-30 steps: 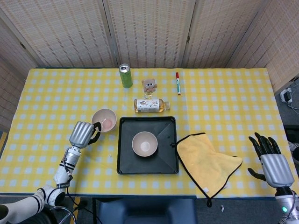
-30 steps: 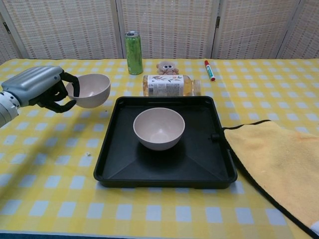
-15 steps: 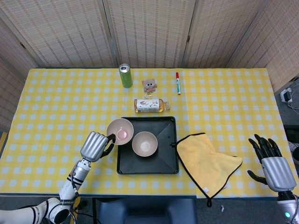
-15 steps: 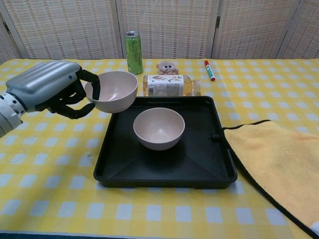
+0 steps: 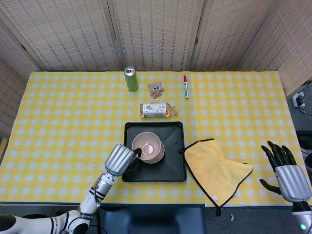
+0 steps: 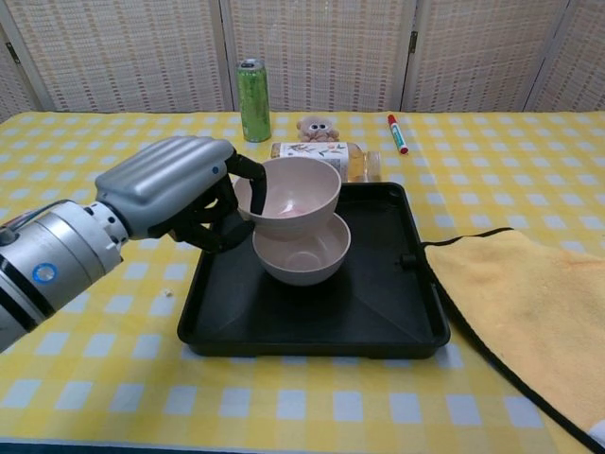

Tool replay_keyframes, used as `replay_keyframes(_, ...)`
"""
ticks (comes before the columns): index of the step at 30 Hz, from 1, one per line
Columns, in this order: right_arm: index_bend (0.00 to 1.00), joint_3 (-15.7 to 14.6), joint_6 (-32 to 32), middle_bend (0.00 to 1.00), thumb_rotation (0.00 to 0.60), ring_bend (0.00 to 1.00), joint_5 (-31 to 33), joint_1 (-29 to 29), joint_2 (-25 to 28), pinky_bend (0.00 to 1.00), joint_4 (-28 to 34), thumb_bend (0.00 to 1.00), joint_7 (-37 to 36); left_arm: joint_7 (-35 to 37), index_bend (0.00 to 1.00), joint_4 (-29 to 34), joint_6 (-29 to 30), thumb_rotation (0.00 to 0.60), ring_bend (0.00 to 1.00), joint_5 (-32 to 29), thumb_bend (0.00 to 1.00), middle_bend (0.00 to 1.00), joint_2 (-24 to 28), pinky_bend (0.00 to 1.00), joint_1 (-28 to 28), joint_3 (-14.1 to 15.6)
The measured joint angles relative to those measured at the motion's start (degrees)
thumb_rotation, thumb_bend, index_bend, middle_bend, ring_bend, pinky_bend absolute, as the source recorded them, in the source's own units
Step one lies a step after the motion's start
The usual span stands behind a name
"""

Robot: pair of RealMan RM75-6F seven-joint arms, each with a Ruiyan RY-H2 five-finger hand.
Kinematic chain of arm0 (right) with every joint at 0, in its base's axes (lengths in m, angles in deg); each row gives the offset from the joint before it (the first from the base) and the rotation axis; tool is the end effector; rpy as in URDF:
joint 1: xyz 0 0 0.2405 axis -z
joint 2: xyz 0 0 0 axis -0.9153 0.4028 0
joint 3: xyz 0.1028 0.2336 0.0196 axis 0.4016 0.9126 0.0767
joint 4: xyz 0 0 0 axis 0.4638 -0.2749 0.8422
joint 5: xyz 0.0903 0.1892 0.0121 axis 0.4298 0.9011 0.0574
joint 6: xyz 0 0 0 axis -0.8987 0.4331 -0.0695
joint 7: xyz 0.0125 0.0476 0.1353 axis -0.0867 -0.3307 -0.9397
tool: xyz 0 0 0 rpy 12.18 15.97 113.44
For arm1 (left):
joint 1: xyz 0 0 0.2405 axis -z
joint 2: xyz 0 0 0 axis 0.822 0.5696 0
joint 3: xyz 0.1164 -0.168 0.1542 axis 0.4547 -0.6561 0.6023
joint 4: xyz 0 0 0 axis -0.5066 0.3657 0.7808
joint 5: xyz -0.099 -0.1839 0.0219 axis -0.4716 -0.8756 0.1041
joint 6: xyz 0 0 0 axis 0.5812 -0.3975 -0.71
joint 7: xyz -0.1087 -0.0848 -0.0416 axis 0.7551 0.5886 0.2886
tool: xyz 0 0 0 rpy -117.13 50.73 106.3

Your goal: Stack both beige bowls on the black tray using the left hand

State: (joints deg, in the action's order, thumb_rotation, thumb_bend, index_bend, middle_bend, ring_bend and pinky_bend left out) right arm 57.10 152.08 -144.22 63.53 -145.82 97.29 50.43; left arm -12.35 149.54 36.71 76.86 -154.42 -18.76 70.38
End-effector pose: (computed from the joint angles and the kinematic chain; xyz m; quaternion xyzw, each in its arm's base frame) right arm -0.3067 -0.1561 0.1633 0.6333 -0.3811 0.3571 0.5711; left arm -0.0967 0.2791 -0.0517 -0.7335 -0.2845 -0.4847 0.3822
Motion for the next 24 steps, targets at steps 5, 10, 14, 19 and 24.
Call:
replay_keyframes(5,0.00,0.18,0.18,0.00,0.600,0.00,0.43,0.21,0.32,0.00,-0.25,0.21,-0.89,-0.67,0.65,-2.40,-1.10,0.600,1.00,-0.59,0.53,1.00,-3.15,1.00,1.24,-0.79)
replay_keyframes(10,0.00,0.20,0.29,0.00,0.600,0.00,0.67,0.45,0.59,0.00,-0.47,0.21,-1.40,-0.68,0.65,-5.42,-2.16,0.600,1.00,-1.52,0.53,1.00,-5.49,1.00,2.15,-1.50)
replay_keyframes(14,0.00,0.37,0.90,0.00,0.600,0.00,0.91,0.82,0.72,0.00,-0.63,0.21,-1.68,-0.61,0.65,-7.96,-2.69,0.600,1.00,-1.76,0.53,1.00,-6.82,1.00,2.74,-1.69)
replay_keyframes(19,0.00,0.48,0.84,0.00,0.600,0.00,1.03,0.88,0.69,0.00,-0.76,0.21,-1.65,0.12,0.66,-9.48,-3.57,0.600,1.00,-1.79,0.53,1.00,-7.52,1.00,3.16,-1.30)
replay_keyframes(24,0.00,0.59,0.42,0.00,0.600,0.00,1.17,0.70,0.60,0.00,-0.79,0.21,-1.53,0.26,0.66,-9.94,-3.61,0.600,1.00,-1.76,0.53,1.00,-7.56,1.00,3.09,-0.94)
